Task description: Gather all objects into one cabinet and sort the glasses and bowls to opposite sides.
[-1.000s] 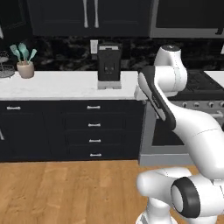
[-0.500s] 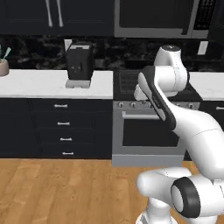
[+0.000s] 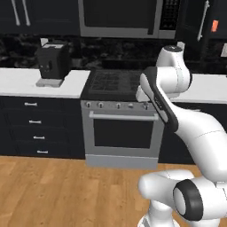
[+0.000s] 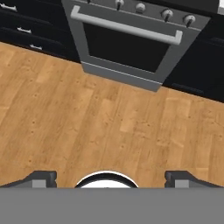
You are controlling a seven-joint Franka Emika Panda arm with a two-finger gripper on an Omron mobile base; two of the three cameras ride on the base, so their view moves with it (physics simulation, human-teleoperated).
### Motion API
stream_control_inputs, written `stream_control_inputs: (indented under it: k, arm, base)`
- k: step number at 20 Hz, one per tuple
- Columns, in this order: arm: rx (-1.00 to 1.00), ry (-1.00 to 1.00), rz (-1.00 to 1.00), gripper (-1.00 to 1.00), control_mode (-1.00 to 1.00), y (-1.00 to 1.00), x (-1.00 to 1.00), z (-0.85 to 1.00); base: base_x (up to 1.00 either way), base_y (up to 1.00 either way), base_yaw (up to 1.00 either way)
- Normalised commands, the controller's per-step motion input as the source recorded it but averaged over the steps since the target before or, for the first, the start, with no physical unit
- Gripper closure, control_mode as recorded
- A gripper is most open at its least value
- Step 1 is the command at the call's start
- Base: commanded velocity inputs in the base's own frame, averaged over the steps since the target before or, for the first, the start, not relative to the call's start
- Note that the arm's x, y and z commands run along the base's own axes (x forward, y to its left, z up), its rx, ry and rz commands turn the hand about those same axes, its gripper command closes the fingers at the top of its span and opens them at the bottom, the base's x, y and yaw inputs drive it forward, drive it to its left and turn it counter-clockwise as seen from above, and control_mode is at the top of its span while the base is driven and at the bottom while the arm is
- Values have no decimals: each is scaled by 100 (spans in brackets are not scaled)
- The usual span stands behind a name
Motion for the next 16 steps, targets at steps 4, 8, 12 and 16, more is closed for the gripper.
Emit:
stream_control_inputs:
  k: [4,8,12,16]
  arm:
    - [0,0,0,-100,100,0,0,0]
    - [0,0,0,-100,100,0,0,0]
    - [0,0,0,-100,100,0,0,0]
    - [0,0,0,-100,100,0,0,0]
  base:
    - [-16,-100,13]
    - [-16,-100,12]
    - [-15,-100,13]
    - [-15,-100,13]
